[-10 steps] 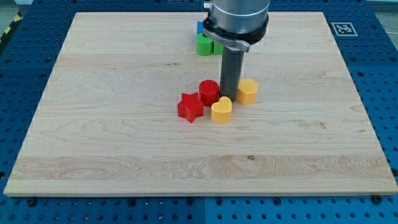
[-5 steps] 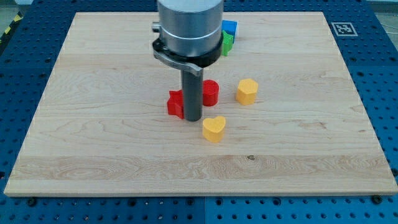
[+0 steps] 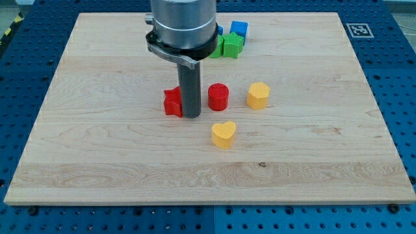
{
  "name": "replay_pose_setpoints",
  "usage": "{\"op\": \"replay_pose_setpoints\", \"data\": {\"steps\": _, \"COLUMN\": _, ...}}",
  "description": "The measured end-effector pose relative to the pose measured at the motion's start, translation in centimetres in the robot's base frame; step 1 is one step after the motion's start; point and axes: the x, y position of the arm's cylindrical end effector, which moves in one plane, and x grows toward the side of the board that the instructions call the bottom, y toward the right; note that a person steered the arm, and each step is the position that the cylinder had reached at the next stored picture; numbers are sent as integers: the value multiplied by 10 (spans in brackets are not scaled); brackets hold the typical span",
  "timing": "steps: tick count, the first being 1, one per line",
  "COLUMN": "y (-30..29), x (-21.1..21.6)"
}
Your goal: Move the red star towards the center left
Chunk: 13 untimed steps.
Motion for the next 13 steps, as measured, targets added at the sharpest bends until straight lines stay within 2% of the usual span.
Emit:
{"op": "replay_pose_setpoints", "data": {"steps": 2, "y": -4, "x": -6}}
{"op": "replay_pose_setpoints", "data": {"steps": 3, "y": -17, "x": -18}}
{"op": "replay_pose_setpoints", "data": {"steps": 6, "y": -58, "x": -19}}
{"op": "replay_pose_setpoints", "data": {"steps": 7, "y": -43, "x": -20}}
{"op": "replay_pose_setpoints", "data": {"steps": 10, "y": -108, "x": -37}}
{"op": "replay_pose_setpoints", "data": {"steps": 12, "y": -75, "x": -46}}
{"op": "replay_pose_setpoints", "data": {"steps": 13, "y": -116, "x": -46}}
